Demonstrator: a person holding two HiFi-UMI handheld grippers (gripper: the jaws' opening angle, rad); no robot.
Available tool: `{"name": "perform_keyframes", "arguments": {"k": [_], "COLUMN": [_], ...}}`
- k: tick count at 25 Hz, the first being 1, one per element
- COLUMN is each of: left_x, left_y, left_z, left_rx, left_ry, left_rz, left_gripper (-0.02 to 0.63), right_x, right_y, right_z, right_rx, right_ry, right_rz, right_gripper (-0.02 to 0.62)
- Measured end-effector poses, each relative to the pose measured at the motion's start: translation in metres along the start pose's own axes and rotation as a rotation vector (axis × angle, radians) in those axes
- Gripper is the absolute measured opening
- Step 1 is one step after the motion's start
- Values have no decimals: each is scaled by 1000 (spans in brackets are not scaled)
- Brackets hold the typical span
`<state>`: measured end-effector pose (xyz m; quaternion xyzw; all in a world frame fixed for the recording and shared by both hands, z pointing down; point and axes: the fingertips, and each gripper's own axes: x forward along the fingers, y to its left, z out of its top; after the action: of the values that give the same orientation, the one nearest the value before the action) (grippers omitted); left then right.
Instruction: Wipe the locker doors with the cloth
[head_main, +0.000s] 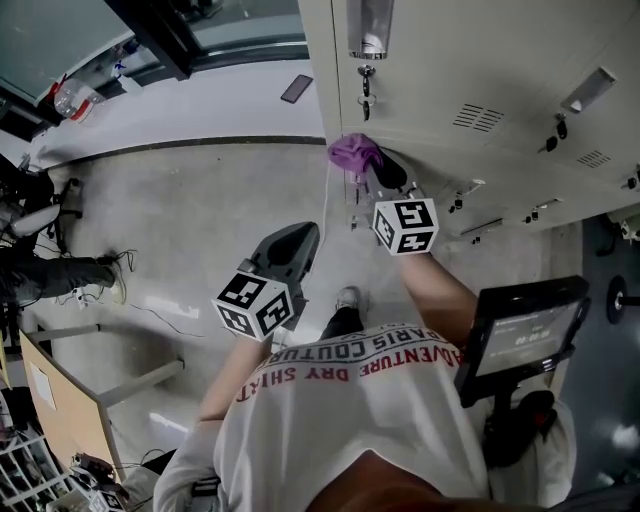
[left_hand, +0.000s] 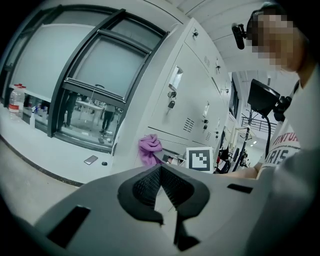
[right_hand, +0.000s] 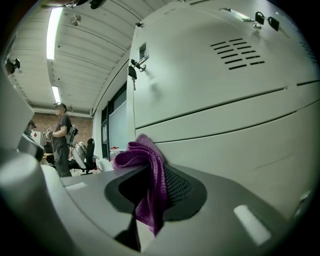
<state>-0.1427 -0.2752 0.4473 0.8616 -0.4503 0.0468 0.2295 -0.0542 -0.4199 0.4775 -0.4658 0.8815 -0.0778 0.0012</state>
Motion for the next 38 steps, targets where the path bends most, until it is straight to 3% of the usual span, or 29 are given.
{"name": "perform_keyframes", "arguments": {"k": [13, 29, 38], "left_x": [17, 13, 10], "left_y": [-33, -41, -43], "left_z": [-12, -19, -23], "left_rx": [4, -2, -2], "left_ry": [27, 39, 41], "left_rz": [-54, -55, -49], "left_gripper": [2, 2, 2], "right_x": [-61, -131, -138], "right_y": [-83, -174, -185], "right_z": [6, 17, 14], "right_rx": [3, -9, 2], "right_ry": [-13, -32, -38], "right_rz": [-160, -370, -389], "right_gripper": [72, 71, 72]}}
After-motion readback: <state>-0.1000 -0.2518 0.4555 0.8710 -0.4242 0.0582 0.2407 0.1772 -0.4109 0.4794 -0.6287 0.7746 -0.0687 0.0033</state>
